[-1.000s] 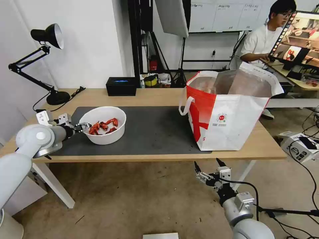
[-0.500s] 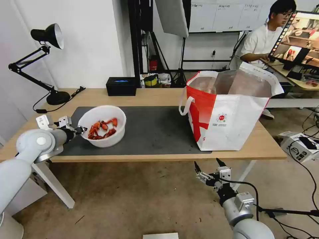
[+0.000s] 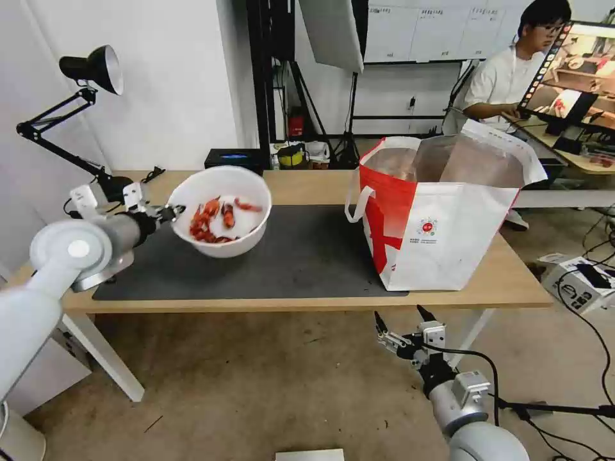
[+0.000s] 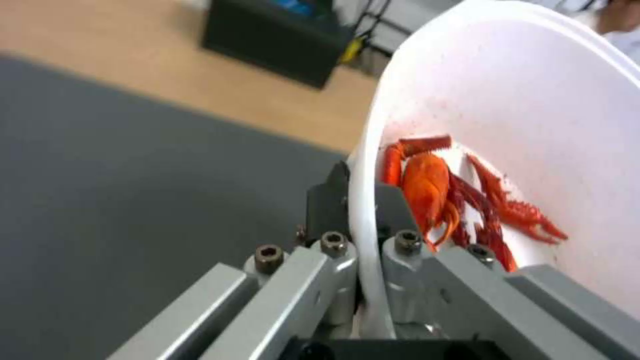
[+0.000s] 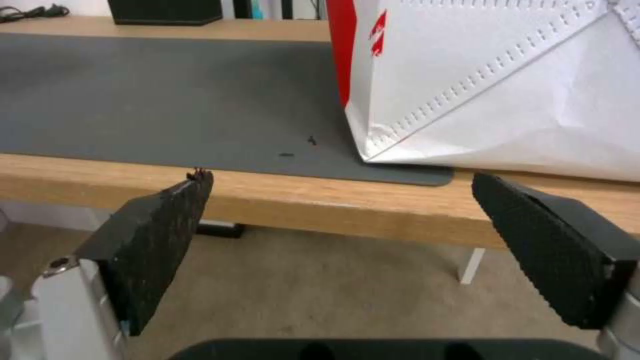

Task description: Pick up the trash from the table and place it into the takeout bag.

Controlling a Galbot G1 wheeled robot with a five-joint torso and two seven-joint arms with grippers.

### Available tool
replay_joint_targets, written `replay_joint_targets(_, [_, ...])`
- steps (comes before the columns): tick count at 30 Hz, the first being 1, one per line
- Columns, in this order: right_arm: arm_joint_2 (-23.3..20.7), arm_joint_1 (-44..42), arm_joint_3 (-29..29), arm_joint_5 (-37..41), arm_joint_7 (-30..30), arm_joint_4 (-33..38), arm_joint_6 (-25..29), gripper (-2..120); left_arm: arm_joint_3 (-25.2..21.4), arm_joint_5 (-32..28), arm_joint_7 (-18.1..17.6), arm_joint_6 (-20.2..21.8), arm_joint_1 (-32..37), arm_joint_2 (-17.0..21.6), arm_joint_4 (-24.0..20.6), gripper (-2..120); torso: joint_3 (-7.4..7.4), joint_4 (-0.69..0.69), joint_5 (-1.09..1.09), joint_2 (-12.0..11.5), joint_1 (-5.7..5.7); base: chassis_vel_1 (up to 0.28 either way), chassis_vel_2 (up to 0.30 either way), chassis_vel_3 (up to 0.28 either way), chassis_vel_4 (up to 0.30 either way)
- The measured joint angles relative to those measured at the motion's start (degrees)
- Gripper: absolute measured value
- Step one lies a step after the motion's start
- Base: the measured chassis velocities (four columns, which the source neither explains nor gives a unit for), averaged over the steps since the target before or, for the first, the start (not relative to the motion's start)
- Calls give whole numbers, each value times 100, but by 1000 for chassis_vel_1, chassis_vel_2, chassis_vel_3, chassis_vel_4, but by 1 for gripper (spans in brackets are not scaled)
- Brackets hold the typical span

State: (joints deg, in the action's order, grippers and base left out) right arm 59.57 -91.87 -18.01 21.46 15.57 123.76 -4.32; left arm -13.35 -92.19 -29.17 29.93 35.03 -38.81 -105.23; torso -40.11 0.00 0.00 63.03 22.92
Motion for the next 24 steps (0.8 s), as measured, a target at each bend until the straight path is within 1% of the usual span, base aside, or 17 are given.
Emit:
replay_joint_targets(1, [0, 0, 0, 0, 0, 0, 0, 100, 232, -120, -56, -31, -354, -85, -63, 0, 0, 1, 0, 0, 0, 0, 0, 0, 0])
replay_joint_targets(2, [0, 0, 0, 0, 0, 0, 0, 100, 356, -171, -107, -51, -584, -132, -72, 0, 0, 0, 0, 0, 0, 0, 0, 0, 0])
replay_joint_targets(3, [0, 0, 0, 0, 0, 0, 0, 100, 356, -171, -107, -51, -584, -132, -72, 0, 0, 0, 0, 0, 0, 0, 0, 0, 0])
replay_joint_targets(4, [0, 0, 0, 0, -1, 0, 0, 100, 495, -214, -158, -71, -837, -182, -61, 0, 0, -1, 2, 0, -1, 0, 0, 0, 0])
replay_joint_targets(6, [0, 0, 0, 0, -1, 0, 0, 100, 771, -251, -218, -83, -1309, -313, 59, 0, 0, 0, -1, 0, 0, 0, 0, 0, 0])
replay_joint_targets(7, [0, 0, 0, 0, -1, 0, 0, 100, 771, -251, -218, -83, -1309, -313, 59, 0, 0, 0, -1, 0, 0, 0, 0, 0, 0])
replay_joint_targets(10, [0, 0, 0, 0, 0, 0, 0, 100, 1094, -306, -249, -87, -1910, -559, 294, 0, 0, 1, 1, 0, 0, 0, 0, 0, 0])
replay_joint_targets(11, [0, 0, 0, 0, 0, 0, 0, 100, 1094, -306, -249, -87, -1910, -559, 294, 0, 0, 1, 1, 0, 0, 0, 0, 0, 0])
replay_joint_targets(13, [0, 0, 0, 0, 0, 0, 0, 100, 1396, -315, -266, -88, -2281, -786, 492, 0, 0, 1, 2, 0, 0, 0, 0, 0, 0])
replay_joint_targets(14, [0, 0, 0, 0, 0, 0, 0, 100, 1396, -315, -266, -88, -2281, -786, 492, 0, 0, 1, 2, 0, 0, 0, 0, 0, 0])
replay_joint_targets(17, [0, 0, -1, 0, -1, 0, 0, 100, 1766, -331, -374, -88, -2696, -1177, 704, 0, 0, -1, 0, -1, 0, 0, 0, 0, 0])
replay_joint_targets(18, [0, 0, -1, 0, -1, 0, 0, 100, 1766, -331, -374, -88, -2696, -1177, 704, 0, 0, -1, 0, -1, 0, 0, 0, 0, 0])
replay_joint_targets(19, [0, 0, 0, 0, 0, 0, 0, 100, 1885, -337, -439, -97, -2855, -1358, 780, 0, 0, 0, 3, 0, 0, 0, 0, 0, 0])
replay_joint_targets(20, [0, 0, 0, 0, 0, 0, 0, 100, 1885, -337, -439, -97, -2855, -1358, 780, 0, 0, 0, 3, 0, 0, 0, 0, 0, 0])
replay_joint_targets(22, [0, 0, 0, 0, -1, 0, 0, 100, 2121, -340, -537, -165, -3178, -1674, 967, 0, 0, -1, 0, -1, 0, 0, 0, 0, 0])
replay_joint_targets(23, [0, 0, 0, 0, -1, 0, 0, 100, 2121, -340, -537, -165, -3178, -1674, 967, 0, 0, -1, 0, -1, 0, 0, 0, 0, 0])
replay_joint_targets(24, [0, 0, 0, 0, -1, 0, 0, 100, 2210, -339, -560, -199, -3324, -1802, 1040, 0, 0, 0, 1, -1, 0, 0, 0, 0, 0])
